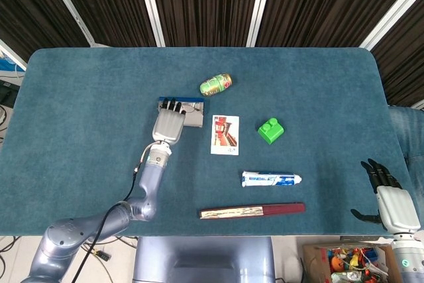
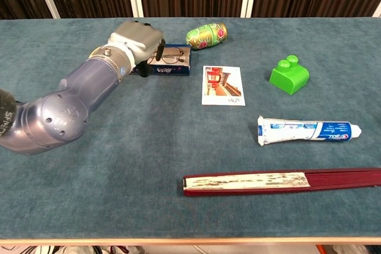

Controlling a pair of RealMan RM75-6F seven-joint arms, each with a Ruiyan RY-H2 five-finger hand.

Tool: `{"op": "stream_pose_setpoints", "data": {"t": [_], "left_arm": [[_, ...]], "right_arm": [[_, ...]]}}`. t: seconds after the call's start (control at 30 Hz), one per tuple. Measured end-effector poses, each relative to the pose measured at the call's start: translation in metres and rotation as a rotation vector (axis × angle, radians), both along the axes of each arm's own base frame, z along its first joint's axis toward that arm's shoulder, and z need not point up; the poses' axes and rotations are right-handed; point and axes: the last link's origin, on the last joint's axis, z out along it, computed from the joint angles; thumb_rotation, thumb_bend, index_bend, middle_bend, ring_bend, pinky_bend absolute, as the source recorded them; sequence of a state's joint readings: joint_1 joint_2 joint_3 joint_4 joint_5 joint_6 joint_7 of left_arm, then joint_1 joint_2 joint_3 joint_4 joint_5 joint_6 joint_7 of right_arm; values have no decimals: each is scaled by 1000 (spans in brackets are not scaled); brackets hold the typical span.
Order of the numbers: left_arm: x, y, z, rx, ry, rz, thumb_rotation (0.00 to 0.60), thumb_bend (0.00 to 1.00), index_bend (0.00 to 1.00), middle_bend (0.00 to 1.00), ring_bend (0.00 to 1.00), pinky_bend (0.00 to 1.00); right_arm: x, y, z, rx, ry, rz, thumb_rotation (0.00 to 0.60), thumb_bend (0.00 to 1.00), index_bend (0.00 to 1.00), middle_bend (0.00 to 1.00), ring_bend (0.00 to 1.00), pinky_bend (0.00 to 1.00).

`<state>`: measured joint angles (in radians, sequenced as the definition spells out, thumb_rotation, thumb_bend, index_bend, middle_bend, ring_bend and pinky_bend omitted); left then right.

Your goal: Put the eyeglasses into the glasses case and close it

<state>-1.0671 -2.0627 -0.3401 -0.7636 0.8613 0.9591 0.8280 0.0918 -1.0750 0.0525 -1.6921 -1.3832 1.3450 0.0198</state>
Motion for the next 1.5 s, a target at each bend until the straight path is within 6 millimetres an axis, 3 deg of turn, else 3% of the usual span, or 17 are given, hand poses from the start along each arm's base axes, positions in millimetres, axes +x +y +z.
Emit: {"op": "stream_pose_setpoints", "data": {"t": [0.43, 1.5], "left_arm": [[-6, 6, -8, 12, 6, 0, 600, 429, 476, 217, 76, 124], [-12, 4, 0, 28, -53, 4, 600, 470, 568, 227, 76, 124]], "right_arm": [[0, 0, 0, 1, -2, -3, 600, 101, 49, 0, 38, 178], [-1, 0, 0, 7, -6, -14, 600, 103, 49, 0, 38, 178]]}}
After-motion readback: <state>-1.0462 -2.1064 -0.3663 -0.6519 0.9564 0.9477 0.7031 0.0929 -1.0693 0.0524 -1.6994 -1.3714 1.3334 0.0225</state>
